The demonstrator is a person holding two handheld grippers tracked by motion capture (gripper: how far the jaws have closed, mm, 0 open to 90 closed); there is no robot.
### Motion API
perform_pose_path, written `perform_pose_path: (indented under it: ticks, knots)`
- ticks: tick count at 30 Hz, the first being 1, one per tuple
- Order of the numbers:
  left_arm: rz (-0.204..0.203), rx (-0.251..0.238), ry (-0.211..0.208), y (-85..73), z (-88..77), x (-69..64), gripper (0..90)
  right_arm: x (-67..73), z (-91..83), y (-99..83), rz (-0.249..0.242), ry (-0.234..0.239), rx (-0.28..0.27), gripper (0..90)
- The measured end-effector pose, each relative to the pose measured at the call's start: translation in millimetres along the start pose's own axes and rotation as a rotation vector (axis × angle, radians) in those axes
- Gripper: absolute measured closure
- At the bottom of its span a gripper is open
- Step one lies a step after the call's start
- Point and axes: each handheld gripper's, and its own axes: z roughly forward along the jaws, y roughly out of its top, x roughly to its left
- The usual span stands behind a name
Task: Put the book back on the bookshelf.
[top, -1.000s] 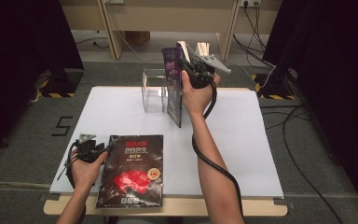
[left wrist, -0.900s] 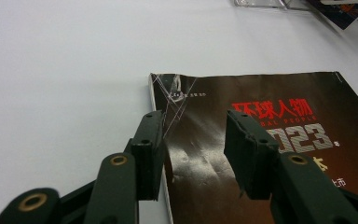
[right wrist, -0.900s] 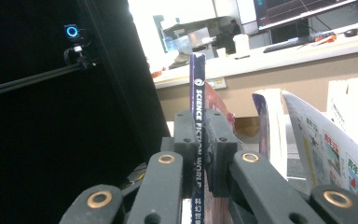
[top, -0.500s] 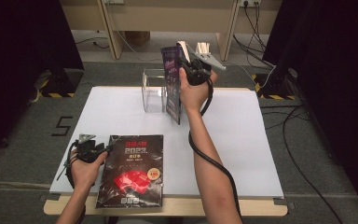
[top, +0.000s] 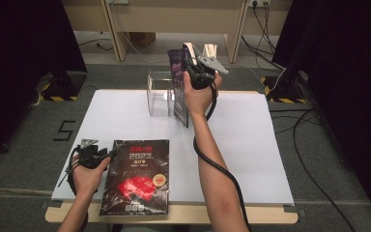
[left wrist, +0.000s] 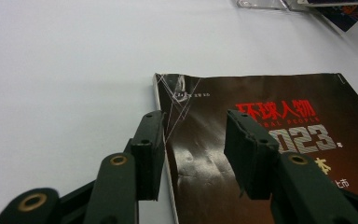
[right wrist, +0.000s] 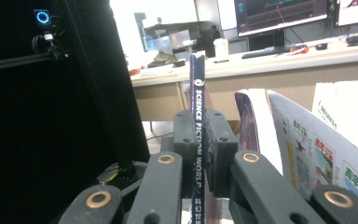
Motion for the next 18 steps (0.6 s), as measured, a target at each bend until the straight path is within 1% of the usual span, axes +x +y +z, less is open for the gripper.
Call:
perform_pose_path:
  ticks: [2, 6, 7, 10, 13, 16, 18]
  knots:
    - [-0.001, 0.002, -0.003, -0.9, 0.8, 0.0, 56.7, 1.9, -6.2, -2.5, -0.029, -0.003, -0.008, 84.8]
    - [0.0, 0.008, -0.006, -1.6, 1.7, -1.5, 56.6, 4.2, -20.3, -8.5, -0.052, 0.004, -0.02, 84.7]
    - [0.002, 0.007, -0.007, -1.6, 1.7, -2.1, 56.6, 5.0, -25.7, -10.7, -0.067, -0.002, -0.024, 84.6]
    - [0.004, 0.0, -0.009, -1.3, 1.2, -3.7, 56.5, 4.8, -37.8, -15.8, -0.078, -0.006, -0.03, 84.5]
    - [0.001, 0.001, -0.006, -1.0, 0.8, -3.2, 56.5, 3.7, -50.4, -22.0, -0.09, 0.003, -0.034, 84.2]
    - [-0.003, 0.0, -0.007, -1.0, 0.5, -3.4, 56.5, 2.1, -58.5, -25.5, -0.104, -0.005, -0.028, 84.1]
    - [0.0, -0.001, -0.01, -0.9, 0.2, -4.2, 56.5, 1.1, -63.3, -27.8, -0.101, -0.006, -0.026, 83.9]
